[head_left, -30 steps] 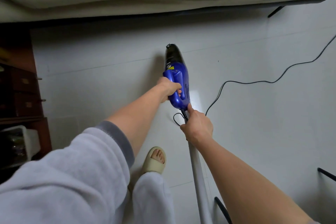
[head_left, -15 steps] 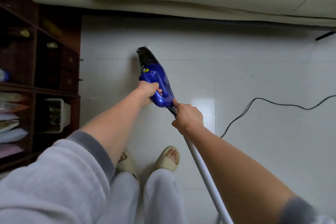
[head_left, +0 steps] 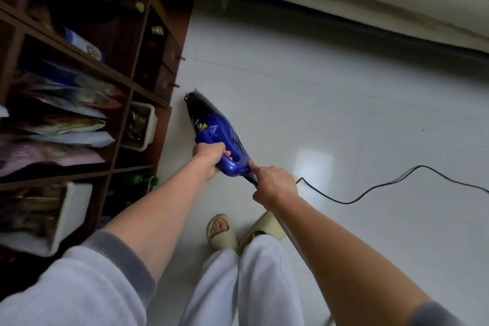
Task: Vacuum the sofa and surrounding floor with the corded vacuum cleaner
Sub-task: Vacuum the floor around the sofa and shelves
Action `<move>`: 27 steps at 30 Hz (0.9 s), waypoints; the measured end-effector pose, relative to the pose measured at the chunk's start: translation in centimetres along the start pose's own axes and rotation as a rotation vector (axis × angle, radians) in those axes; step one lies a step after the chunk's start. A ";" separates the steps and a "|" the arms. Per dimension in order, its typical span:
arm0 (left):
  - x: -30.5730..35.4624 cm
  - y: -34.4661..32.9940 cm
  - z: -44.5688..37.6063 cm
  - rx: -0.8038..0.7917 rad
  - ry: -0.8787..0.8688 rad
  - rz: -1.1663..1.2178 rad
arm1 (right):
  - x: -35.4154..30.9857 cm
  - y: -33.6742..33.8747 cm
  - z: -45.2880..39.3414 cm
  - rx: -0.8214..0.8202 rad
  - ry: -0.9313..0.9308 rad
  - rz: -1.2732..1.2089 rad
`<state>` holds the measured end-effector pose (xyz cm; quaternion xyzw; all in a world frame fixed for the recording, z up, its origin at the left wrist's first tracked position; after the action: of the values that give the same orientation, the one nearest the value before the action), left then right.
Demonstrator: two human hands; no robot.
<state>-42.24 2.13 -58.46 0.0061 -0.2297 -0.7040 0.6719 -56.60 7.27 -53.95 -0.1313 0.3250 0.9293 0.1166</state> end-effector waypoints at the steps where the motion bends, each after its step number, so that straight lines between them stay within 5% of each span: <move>1: -0.5 0.8 0.1 -0.001 0.006 0.009 | -0.7 -0.4 0.3 0.003 0.008 0.009; 7: -0.9 1.2 1.7 -0.065 -0.002 0.004 | -1.4 -1.7 2.3 0.056 -0.060 -0.044; 17: -0.2 -7.5 4.5 -0.268 -0.099 -0.201 | 4.7 -1.8 6.0 0.141 -0.348 -0.124; 27: -4.6 -2.8 4.4 -0.216 -0.025 -0.119 | 1.7 -3.7 7.8 0.072 -0.258 -0.047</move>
<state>-45.87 7.91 -56.82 -0.0613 -0.1602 -0.7633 0.6229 -58.42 15.22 -50.77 -0.0142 0.3372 0.9232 0.1836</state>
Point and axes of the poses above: each hand's wrist, its own z-axis away from the middle knuckle, its own y-axis out of the back of the hand, x = y × z, the point moved 4 cm from there along -z, towards the middle knuckle, and after that the axes turned 6 degrees about -z, right-handed, at the moved point
